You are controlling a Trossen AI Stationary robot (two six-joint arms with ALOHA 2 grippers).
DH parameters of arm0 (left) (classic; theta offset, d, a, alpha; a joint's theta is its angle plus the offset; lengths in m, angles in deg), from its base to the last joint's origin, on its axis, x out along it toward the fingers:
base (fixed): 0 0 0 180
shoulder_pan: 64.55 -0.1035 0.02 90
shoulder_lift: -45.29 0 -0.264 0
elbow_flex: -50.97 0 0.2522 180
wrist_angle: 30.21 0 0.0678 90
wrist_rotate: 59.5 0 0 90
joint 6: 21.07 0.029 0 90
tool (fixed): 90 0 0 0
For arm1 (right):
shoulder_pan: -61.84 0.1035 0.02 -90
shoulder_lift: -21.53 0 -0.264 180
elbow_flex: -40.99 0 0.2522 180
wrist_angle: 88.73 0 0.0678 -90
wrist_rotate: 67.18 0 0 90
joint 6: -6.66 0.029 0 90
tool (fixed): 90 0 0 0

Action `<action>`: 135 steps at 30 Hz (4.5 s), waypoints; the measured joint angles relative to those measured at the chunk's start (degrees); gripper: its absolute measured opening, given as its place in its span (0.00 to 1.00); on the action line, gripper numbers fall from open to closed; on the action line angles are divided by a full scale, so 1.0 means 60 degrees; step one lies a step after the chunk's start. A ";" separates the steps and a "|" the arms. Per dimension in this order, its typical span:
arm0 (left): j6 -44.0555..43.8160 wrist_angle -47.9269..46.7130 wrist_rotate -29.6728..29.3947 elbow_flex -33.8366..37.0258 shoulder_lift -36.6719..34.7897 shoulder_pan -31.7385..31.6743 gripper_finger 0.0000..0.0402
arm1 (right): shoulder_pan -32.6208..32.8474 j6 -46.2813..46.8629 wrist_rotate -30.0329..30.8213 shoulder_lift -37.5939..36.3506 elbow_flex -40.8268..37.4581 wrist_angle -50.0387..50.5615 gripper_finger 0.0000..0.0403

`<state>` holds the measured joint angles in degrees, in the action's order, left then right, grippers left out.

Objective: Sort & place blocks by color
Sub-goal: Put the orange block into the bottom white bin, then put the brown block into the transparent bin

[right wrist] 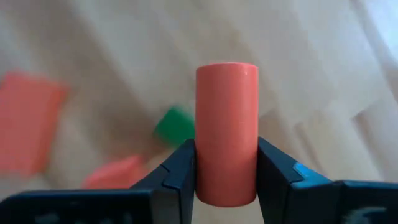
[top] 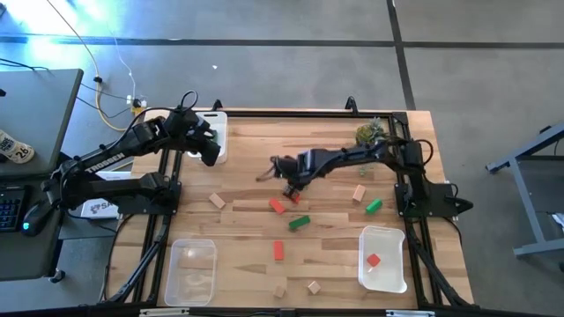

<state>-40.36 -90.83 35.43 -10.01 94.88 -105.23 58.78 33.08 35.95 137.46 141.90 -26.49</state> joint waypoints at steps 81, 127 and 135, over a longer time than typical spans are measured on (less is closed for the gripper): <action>0.3021 0.1502 -0.0036 0.0000 0.0257 0.0036 0.23 | 0.9638 1.7015 -0.2263 -0.1616 -0.0940 0.5963 0.69; 0.4758 -0.1342 -0.0515 -0.0004 0.1672 0.4152 0.50 | 0.7922 1.4545 0.1027 -0.2422 -0.0914 0.6923 0.67; 0.4750 -0.1586 -0.0510 -0.0004 0.1987 0.4832 0.50 | 0.7724 1.4189 0.1013 -0.2418 -0.0914 0.6923 0.67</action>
<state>-11.86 -100.35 32.37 -10.03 106.80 -76.24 105.12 118.22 42.03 122.95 136.42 15.05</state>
